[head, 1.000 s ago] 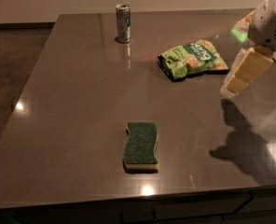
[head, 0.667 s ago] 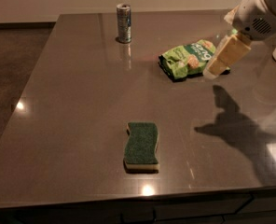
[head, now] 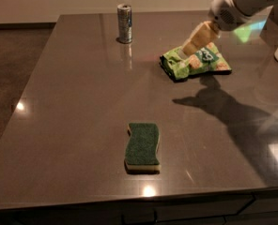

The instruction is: Move redbull can near green rice chip bag

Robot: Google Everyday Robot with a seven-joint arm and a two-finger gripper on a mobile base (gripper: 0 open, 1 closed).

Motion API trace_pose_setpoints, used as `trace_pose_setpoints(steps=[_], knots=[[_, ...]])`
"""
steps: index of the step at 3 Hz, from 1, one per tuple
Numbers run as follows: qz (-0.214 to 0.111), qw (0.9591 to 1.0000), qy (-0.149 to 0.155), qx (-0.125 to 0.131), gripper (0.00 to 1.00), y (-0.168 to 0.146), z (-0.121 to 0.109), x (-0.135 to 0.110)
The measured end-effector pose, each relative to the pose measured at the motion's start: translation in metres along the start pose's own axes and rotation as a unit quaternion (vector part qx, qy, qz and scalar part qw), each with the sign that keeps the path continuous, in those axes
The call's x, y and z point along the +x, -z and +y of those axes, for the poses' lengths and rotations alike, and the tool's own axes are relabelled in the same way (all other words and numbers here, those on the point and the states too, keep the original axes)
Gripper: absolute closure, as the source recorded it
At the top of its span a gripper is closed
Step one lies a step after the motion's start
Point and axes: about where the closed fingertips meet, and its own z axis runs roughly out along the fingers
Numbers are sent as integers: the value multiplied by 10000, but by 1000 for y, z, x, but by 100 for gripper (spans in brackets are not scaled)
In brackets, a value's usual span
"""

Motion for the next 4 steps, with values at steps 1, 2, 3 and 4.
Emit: trace_pose_setpoints(steps=[1,2,3,4], knots=[[-208,9987,-466,75,0,-32,-18,-19],[-386,9952,-885,167,0,-59,-34,-33],[-626,9899,-1235,298,0,-87,-49,-53],[-870,9845,-1457,434,0,-108,-58,-72]])
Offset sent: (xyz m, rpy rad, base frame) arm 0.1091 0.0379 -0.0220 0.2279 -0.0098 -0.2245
